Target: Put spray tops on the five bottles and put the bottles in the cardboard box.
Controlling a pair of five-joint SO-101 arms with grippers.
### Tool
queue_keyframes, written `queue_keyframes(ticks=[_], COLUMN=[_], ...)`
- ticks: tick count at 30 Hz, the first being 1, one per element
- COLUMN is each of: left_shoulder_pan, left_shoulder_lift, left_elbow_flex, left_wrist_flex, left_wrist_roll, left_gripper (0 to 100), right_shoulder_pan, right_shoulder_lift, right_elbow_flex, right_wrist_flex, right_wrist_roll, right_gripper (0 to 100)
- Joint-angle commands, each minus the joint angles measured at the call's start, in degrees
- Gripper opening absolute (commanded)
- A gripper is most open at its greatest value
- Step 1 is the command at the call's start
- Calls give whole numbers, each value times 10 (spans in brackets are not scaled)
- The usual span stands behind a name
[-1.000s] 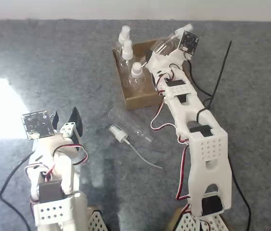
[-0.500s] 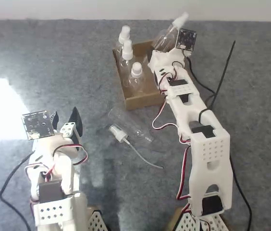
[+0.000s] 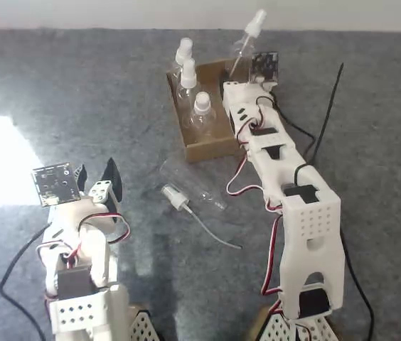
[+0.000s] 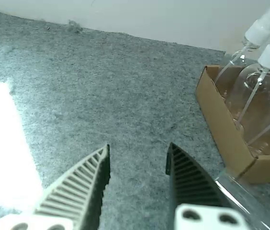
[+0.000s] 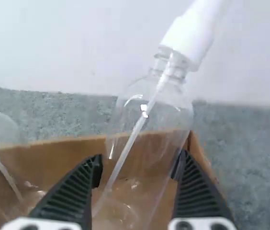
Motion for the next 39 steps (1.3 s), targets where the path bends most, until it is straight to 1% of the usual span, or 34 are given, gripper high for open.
queue_keyframes(ticks=[1, 3, 5, 15, 21, 27, 31, 39], left_shoulder_pan=[2, 2, 2, 2, 2, 2, 2, 2], left_shoulder_lift=[-6, -6, -6, -6, -6, -6, -6, -6], left_elbow_flex=[-9, -9, -9, -9, -9, -9, -8, -8], left_wrist_flex=[4, 4, 4, 4, 6, 6, 4, 4], left_wrist_roll=[-4, -4, -4, -4, -4, -4, -4, -4], left_gripper=[181, 181, 181, 181, 181, 181, 181, 181], right_shoulder_pan=[4, 4, 4, 8, 11, 13, 20, 21], right_shoulder_lift=[-57, -56, -56, -49, 50, 104, 99, -14], right_elbow_flex=[23, 40, 52, 50, -28, -74, -60, 59], right_wrist_flex=[-115, -159, -185, -193, -255, -262, -307, -313], right_wrist_roll=[87, 114, 127, 125, 130, 142, 143, 141], right_gripper=[35, 2, 17, 17, 17, 17, 17, 18])
